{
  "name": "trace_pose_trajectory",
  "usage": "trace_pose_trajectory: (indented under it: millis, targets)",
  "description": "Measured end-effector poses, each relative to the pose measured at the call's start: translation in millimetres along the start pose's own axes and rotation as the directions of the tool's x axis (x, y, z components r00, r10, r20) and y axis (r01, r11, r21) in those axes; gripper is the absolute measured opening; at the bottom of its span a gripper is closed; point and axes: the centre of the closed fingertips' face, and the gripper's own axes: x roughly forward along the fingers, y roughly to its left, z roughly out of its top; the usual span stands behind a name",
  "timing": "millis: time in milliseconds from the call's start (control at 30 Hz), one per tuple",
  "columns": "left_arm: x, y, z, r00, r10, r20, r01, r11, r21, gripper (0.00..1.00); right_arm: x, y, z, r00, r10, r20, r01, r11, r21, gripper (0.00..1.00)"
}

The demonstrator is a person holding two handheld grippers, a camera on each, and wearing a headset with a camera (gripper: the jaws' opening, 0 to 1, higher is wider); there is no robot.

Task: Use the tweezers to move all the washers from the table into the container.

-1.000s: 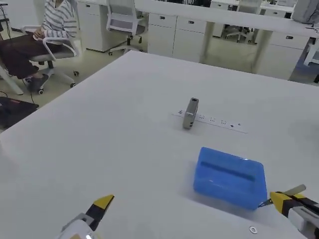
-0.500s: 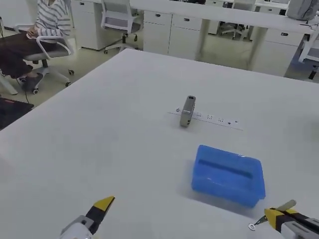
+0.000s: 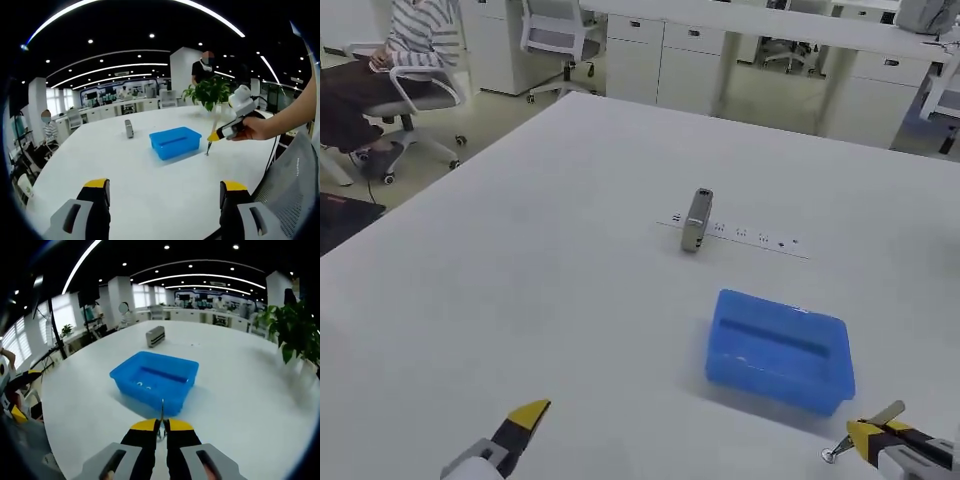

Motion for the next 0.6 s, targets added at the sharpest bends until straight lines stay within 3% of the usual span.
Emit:
trace_pose_trajectory:
  millis: [133,300,333,400,500,600]
  targets:
    - [-0.3,1.1,0.2,1.0000,0.004,0.004,-0.004,1.000,-0.004,0.93,-1.0,6.8,-2.4,0.9998,-0.002,-0.021,0.001,0.997,-0.083,0.02]
    - [-0.3,0.8,-0.5,1.0000,0.003,-0.001,-0.003,1.000,0.004,0.91,-1.1,7.5,-2.5,0.9995,0.002,-0.033,-0.004,0.997,-0.074,0.02]
    - [-0.9,0.4,-7.8,0.9987,0.001,-0.050,-0.002,1.000,-0.021,0.90,-1.1,10.9,-1.8,0.9992,0.019,-0.035,-0.021,0.998,-0.054,0.02]
    - [0.4,1.7,-14.8,0.9953,-0.001,-0.097,-0.002,1.000,-0.031,0.86,-2.1,13.9,0.3,0.9993,0.022,-0.030,-0.024,0.998,-0.056,0.02]
    - [-0.1,0.7,-8.4,0.9982,-0.001,-0.059,0.000,1.000,-0.019,0.87,-2.7,19.2,2.0,0.9989,0.035,-0.031,-0.037,0.997,-0.068,0.02]
    - [-0.3,1.1,-8.7,0.9982,0.001,-0.060,-0.002,1.000,-0.017,0.87,-4.7,22.3,6.0,0.9989,0.041,-0.023,-0.043,0.996,-0.077,0.02]
